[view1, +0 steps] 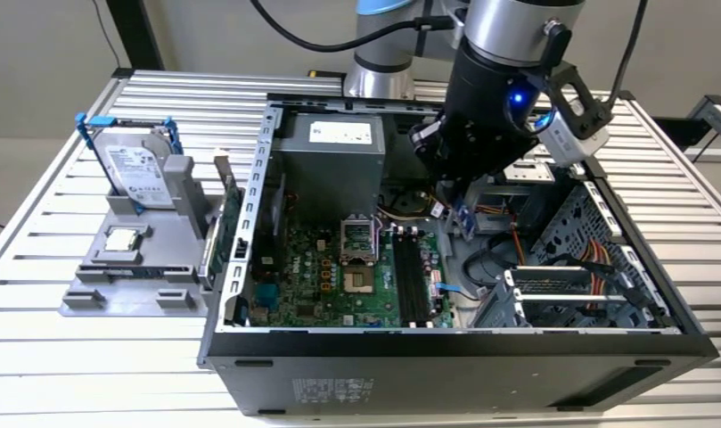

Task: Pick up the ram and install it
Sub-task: 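Insert the ram into the slot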

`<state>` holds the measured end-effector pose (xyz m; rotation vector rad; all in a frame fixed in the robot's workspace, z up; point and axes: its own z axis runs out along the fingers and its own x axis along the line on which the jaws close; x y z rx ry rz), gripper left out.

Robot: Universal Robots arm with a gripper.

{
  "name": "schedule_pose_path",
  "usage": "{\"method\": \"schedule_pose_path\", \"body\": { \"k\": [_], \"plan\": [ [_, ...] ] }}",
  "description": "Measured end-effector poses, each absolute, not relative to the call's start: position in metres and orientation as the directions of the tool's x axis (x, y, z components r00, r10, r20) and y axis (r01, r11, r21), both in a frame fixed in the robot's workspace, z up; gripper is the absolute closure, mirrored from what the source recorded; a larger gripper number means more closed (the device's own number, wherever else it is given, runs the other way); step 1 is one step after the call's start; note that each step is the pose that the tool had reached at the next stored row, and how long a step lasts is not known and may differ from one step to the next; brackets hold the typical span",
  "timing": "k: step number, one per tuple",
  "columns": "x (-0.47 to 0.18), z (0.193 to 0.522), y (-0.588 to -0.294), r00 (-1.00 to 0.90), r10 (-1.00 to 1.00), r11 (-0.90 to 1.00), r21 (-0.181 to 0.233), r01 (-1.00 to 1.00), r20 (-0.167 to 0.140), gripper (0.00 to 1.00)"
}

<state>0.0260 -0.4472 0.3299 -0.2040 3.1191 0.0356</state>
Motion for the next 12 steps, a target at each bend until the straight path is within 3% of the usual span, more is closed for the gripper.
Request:
{"method": "schedule_pose_path", "body": {
  "k": [12],
  "plan": [
    [0.0260, 0.3265, -0.4472, -0.991, -0.129, 0.991, 0.022, -0.130, -0.017, 1.00]
  ]
}}
